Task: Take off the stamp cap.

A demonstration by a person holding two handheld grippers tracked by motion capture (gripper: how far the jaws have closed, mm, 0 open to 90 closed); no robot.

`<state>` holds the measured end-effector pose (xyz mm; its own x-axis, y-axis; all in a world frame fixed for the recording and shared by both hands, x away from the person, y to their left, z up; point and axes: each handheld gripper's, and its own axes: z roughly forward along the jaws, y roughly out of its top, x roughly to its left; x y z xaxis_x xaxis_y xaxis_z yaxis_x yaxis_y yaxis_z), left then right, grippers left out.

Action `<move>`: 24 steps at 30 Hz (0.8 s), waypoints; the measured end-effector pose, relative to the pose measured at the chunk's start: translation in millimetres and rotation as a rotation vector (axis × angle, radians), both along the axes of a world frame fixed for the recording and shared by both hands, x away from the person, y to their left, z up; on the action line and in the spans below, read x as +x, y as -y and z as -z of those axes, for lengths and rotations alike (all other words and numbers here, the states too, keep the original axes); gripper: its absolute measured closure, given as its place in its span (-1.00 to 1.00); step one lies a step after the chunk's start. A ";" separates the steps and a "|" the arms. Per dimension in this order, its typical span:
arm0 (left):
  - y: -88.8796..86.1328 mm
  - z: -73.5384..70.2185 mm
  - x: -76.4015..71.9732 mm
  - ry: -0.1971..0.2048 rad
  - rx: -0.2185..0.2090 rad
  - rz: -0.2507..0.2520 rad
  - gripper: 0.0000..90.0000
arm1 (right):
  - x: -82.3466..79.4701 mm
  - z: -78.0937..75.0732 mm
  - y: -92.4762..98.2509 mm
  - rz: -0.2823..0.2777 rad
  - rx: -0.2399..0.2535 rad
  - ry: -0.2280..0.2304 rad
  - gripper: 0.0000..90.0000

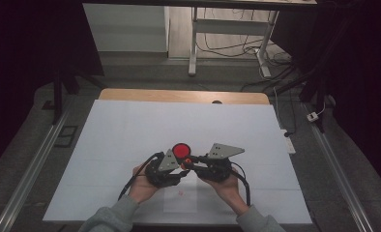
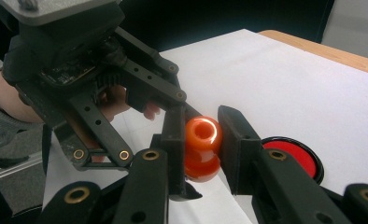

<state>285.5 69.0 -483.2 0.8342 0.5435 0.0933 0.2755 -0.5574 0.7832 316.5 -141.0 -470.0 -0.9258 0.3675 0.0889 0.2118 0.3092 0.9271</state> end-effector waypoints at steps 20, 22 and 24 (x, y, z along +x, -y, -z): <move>1.4 2.2 -2.2 0.037 0.027 0.003 0.43 | 0.0 1.4 -0.5 0.001 -0.003 -0.003 0.59; 1.3 2.3 -2.6 0.043 0.028 0.003 0.44 | -0.2 1.7 -0.6 0.001 0.000 -0.003 0.59; 0.6 2.5 -3.0 0.055 0.024 0.004 0.44 | -0.7 1.4 -0.3 0.003 0.004 0.004 0.59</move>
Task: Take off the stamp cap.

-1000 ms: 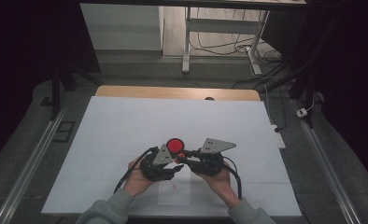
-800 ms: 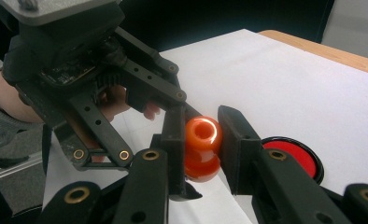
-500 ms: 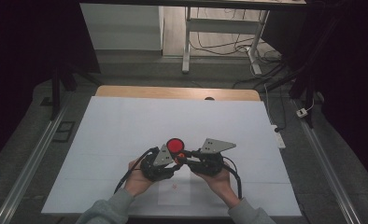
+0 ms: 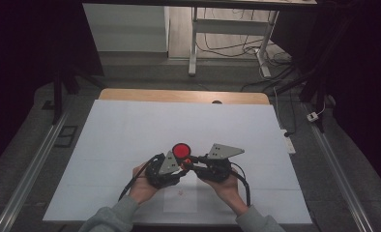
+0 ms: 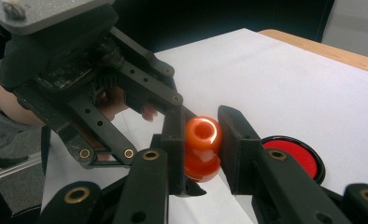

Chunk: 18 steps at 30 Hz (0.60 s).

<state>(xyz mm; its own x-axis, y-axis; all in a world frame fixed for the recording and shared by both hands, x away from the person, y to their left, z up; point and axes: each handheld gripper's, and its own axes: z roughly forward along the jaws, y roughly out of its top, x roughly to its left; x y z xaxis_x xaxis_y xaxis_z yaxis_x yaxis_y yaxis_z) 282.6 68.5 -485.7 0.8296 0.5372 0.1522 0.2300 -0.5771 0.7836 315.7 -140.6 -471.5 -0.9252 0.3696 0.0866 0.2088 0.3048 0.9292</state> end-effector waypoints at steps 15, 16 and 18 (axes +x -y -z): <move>-0.5 1.1 -0.9 0.014 0.017 -0.002 0.45 | -2.7 0.9 -1.6 0.010 -0.005 0.026 0.60; -0.4 1.2 -0.7 0.012 0.017 -0.002 0.45 | -2.9 1.2 -2.0 0.013 -0.005 0.029 0.60; -0.4 1.6 -0.5 0.009 0.018 -0.001 0.45 | -3.4 1.5 -2.4 0.013 -0.011 0.033 0.60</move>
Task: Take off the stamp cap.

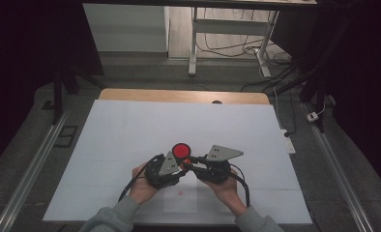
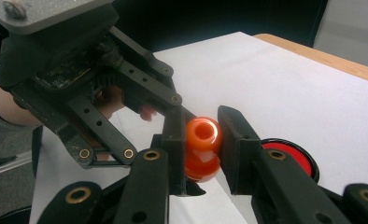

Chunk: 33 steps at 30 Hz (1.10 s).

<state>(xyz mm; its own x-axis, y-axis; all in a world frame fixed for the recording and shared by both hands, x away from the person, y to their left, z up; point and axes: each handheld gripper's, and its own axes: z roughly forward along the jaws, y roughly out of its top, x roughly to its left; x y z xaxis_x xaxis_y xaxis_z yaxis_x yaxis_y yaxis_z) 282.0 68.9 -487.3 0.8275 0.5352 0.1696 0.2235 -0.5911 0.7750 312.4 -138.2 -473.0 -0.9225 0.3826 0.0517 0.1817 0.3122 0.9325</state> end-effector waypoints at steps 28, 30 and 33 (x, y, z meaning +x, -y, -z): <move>-0.7 0.5 0.2 -0.012 -0.008 -0.003 0.45 | -2.8 -0.2 -1.8 0.012 -0.010 0.022 0.60; -0.8 0.5 0.3 -0.014 -0.008 -0.003 0.45 | -2.8 -0.2 -1.8 0.012 -0.011 0.023 0.60; -0.7 0.4 0.2 -0.015 -0.011 -0.005 0.45 | -2.8 -0.4 -1.8 0.011 -0.012 0.024 0.60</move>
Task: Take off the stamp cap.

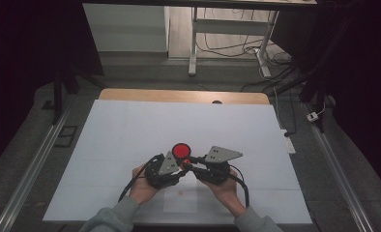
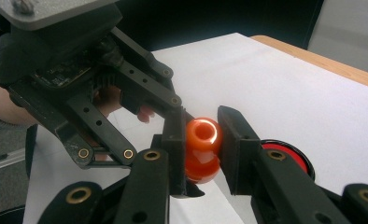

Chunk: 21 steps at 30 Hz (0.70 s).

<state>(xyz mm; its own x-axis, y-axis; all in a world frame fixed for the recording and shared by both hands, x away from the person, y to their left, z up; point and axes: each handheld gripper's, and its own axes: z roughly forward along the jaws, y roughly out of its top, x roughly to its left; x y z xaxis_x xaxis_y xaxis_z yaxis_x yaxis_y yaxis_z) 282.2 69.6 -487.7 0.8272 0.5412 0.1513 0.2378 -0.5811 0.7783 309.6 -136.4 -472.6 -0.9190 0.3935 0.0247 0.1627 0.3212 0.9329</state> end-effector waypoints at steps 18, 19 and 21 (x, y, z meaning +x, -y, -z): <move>2.0 4.9 -0.4 -0.012 0.030 -0.002 0.45 | 1.1 -24.8 24.6 0.053 0.112 0.059 0.60; 0.0 4.2 0.1 -0.011 0.023 -0.011 0.45 | 1.1 -24.8 24.6 0.053 0.112 0.059 0.60; -4.0 4.3 1.9 -0.022 0.016 -0.020 0.45 | 2.4 -22.2 23.3 0.050 0.111 0.042 0.60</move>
<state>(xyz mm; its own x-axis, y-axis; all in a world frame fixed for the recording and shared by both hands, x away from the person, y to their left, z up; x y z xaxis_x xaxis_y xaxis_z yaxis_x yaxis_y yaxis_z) 284.0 73.6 -492.0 0.8193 0.5555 0.1421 0.2665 -0.5884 0.7633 312.0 -159.7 -450.3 -0.8995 0.4358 0.0328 0.1361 0.2080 0.9686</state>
